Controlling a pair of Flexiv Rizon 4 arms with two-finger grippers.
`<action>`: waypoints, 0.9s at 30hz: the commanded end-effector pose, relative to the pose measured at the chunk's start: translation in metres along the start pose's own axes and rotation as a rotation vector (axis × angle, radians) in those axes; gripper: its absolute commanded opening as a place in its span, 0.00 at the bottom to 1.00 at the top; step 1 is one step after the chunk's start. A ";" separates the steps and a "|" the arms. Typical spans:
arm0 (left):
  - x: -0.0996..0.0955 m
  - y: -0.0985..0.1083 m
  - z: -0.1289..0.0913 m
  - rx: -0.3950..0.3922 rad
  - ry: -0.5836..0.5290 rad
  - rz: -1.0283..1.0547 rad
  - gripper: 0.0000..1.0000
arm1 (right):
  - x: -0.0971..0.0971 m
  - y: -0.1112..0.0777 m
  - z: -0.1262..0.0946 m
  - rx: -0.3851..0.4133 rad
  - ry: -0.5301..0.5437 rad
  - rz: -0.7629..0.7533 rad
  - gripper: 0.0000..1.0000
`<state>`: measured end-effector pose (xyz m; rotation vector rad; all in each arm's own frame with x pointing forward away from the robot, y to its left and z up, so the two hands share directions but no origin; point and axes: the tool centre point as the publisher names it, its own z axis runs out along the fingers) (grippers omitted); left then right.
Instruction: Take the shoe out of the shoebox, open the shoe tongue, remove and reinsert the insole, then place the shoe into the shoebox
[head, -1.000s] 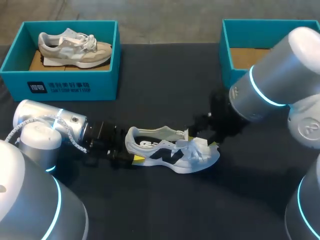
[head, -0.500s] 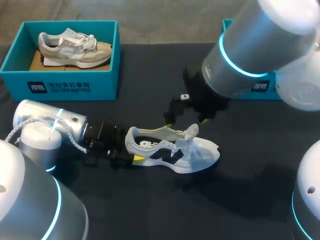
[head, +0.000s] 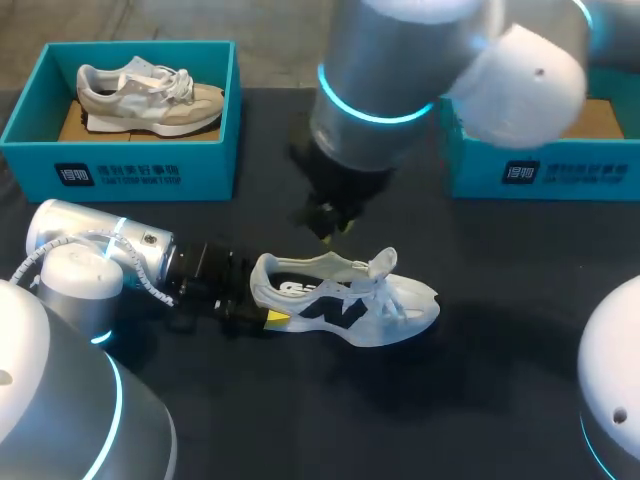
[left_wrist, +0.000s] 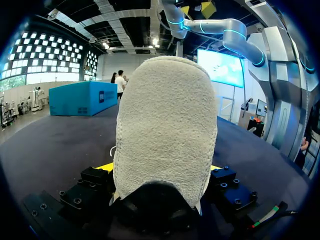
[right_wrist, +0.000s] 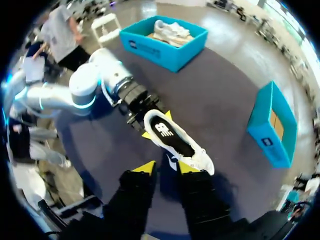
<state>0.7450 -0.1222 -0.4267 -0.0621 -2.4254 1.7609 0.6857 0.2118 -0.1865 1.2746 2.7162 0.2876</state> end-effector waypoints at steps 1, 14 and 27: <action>-0.001 0.002 0.001 -0.001 -0.002 0.000 0.00 | 0.005 0.002 -0.002 0.023 0.146 -0.344 0.00; -0.001 0.002 0.001 -0.001 -0.002 0.000 0.00 | 0.005 0.002 -0.002 0.023 0.146 -0.344 0.00; -0.001 0.002 0.001 -0.001 -0.002 0.000 0.00 | 0.000 0.013 0.038 0.092 -0.089 -0.574 0.00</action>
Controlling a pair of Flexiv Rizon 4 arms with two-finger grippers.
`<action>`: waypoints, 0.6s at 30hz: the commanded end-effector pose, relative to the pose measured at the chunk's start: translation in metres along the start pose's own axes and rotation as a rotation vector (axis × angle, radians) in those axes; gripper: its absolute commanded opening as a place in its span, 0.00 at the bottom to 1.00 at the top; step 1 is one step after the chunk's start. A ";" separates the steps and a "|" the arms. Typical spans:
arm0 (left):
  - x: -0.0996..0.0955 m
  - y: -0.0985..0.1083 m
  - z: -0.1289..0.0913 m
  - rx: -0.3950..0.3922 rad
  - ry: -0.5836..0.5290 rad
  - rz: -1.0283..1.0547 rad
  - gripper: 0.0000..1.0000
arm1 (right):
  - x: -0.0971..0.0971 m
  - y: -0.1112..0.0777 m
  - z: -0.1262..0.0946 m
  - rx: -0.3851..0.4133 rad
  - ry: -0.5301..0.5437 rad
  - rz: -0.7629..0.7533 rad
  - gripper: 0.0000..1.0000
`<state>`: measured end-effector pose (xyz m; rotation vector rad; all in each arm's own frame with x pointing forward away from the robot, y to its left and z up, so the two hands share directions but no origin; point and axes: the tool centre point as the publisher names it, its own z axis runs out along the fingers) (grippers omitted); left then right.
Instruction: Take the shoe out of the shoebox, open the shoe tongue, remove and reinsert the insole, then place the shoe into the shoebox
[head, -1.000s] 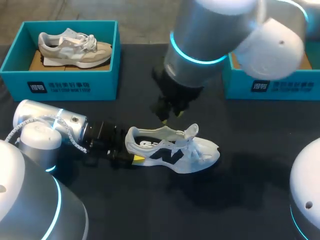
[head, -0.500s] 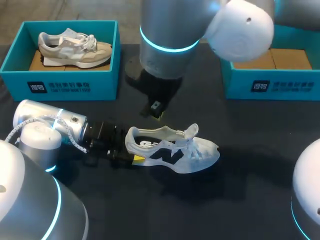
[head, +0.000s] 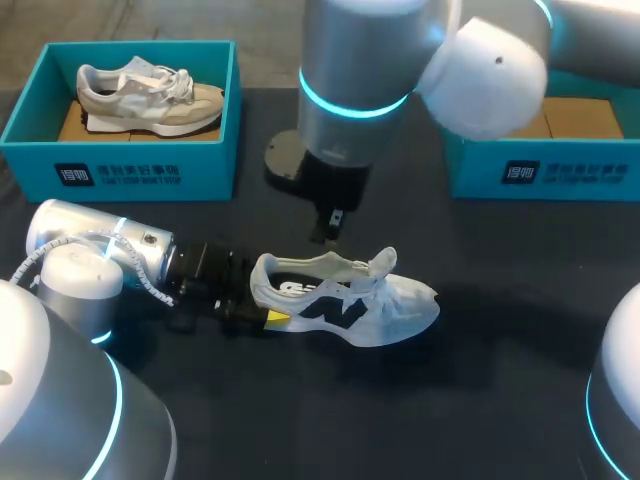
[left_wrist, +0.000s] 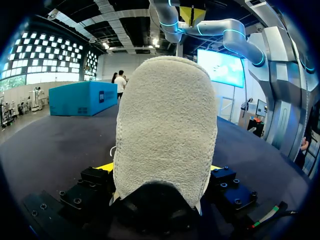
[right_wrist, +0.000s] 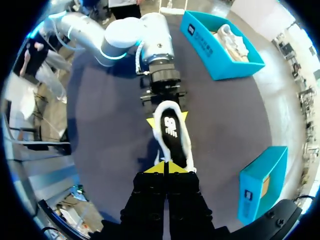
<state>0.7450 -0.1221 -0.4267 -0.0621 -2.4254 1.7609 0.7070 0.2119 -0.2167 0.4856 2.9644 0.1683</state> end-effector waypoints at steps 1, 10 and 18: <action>-0.001 0.002 0.001 -0.001 -0.002 0.000 0.00 | 0.008 0.011 0.005 0.086 -0.103 -0.016 0.00; -0.001 0.002 0.001 -0.001 -0.002 0.000 0.00 | 0.008 0.011 0.005 0.086 -0.103 -0.016 0.00; -0.001 0.002 0.001 -0.001 -0.002 0.000 0.00 | 0.006 0.013 0.012 0.065 -0.107 -0.043 0.00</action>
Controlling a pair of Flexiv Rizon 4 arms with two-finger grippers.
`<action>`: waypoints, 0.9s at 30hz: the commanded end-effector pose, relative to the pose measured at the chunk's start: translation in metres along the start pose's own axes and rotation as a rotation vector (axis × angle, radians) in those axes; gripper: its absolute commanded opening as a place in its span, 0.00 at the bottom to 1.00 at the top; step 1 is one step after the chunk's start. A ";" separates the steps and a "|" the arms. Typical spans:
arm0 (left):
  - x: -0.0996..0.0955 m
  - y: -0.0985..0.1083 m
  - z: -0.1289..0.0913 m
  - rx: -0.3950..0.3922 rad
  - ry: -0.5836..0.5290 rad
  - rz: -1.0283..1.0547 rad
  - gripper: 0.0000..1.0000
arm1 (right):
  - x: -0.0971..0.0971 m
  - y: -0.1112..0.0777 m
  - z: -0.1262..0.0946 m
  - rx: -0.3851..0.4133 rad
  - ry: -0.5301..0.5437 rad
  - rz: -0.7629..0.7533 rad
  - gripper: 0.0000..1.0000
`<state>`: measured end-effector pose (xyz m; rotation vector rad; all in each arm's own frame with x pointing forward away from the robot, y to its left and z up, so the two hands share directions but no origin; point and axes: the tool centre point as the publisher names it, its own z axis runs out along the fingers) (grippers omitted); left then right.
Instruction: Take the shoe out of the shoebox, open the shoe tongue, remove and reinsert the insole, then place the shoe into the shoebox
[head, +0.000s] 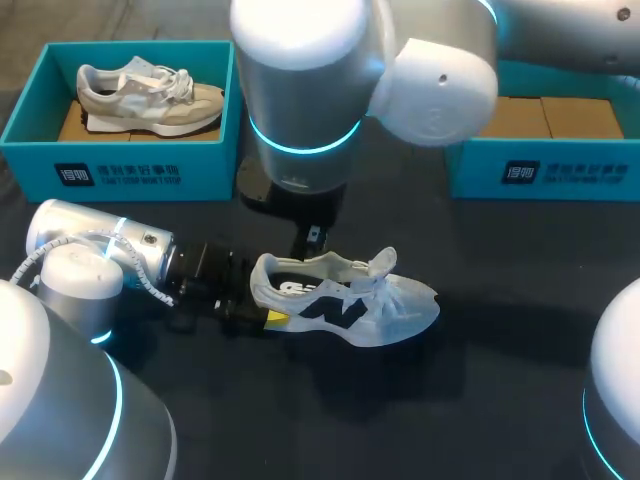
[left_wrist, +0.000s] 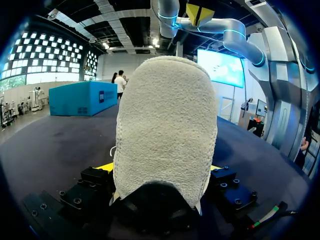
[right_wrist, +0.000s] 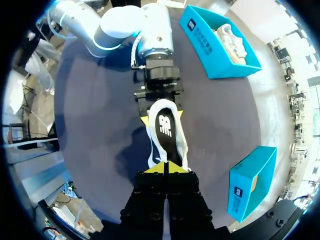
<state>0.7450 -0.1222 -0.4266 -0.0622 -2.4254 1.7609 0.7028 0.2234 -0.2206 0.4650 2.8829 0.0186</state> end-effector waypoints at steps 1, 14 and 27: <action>-0.001 0.002 0.001 -0.001 -0.002 0.000 0.00 | -0.003 0.004 0.016 -0.021 0.000 -0.016 0.00; -0.001 0.002 0.001 -0.001 -0.002 0.000 0.00 | -0.016 0.008 0.092 0.001 0.037 -0.050 0.00; -0.001 0.002 0.001 -0.001 -0.002 0.000 0.00 | -0.006 0.003 0.125 -0.029 0.002 -0.070 0.00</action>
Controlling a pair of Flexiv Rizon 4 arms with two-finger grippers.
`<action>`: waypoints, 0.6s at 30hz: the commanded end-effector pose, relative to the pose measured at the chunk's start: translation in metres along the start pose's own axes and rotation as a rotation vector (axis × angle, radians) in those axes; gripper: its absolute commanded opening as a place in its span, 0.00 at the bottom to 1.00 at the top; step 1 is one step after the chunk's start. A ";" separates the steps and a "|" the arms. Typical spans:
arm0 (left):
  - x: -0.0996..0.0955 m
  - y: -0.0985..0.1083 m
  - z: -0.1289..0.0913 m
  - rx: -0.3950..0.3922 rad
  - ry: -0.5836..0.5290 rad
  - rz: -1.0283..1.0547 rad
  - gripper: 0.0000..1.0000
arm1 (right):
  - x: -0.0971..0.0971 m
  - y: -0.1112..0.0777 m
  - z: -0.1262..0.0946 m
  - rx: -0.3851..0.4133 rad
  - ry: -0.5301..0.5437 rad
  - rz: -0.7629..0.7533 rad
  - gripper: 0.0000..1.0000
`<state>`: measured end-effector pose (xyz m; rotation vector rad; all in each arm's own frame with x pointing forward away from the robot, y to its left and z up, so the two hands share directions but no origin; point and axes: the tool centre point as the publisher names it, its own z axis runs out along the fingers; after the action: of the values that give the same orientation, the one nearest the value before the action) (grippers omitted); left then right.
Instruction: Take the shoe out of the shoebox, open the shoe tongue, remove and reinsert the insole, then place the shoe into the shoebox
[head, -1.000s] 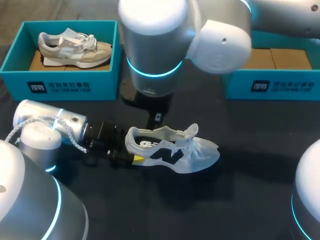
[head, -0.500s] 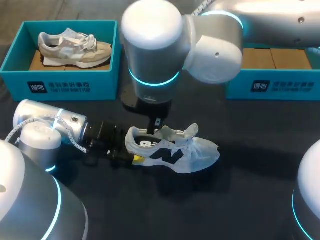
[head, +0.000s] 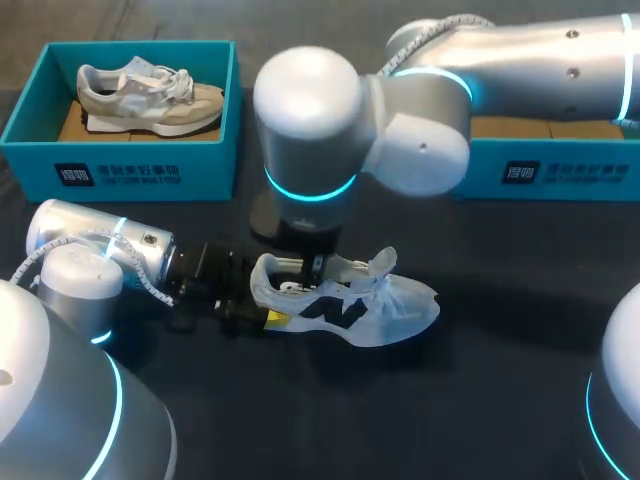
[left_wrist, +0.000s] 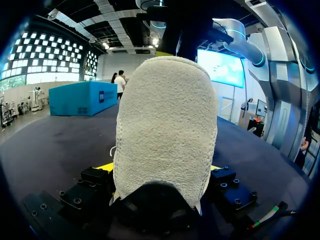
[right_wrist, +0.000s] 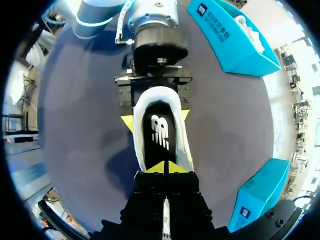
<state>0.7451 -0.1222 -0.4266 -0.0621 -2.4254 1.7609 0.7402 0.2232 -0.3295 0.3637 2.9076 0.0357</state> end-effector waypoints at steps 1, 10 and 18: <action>-0.001 0.002 0.001 -0.001 -0.002 0.000 0.00 | 0.005 -0.003 0.013 -0.006 -0.018 -0.003 0.00; -0.001 0.002 0.001 -0.001 -0.002 0.000 0.00 | -0.003 0.004 0.026 0.023 -0.035 -0.028 0.00; -0.001 0.002 0.001 -0.001 -0.002 0.000 0.00 | 0.005 -0.003 0.047 0.027 -0.018 -0.011 0.00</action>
<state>0.7450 -0.1222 -0.4266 -0.0622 -2.4253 1.7610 0.7464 0.2205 -0.3651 0.3478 2.8979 -0.0157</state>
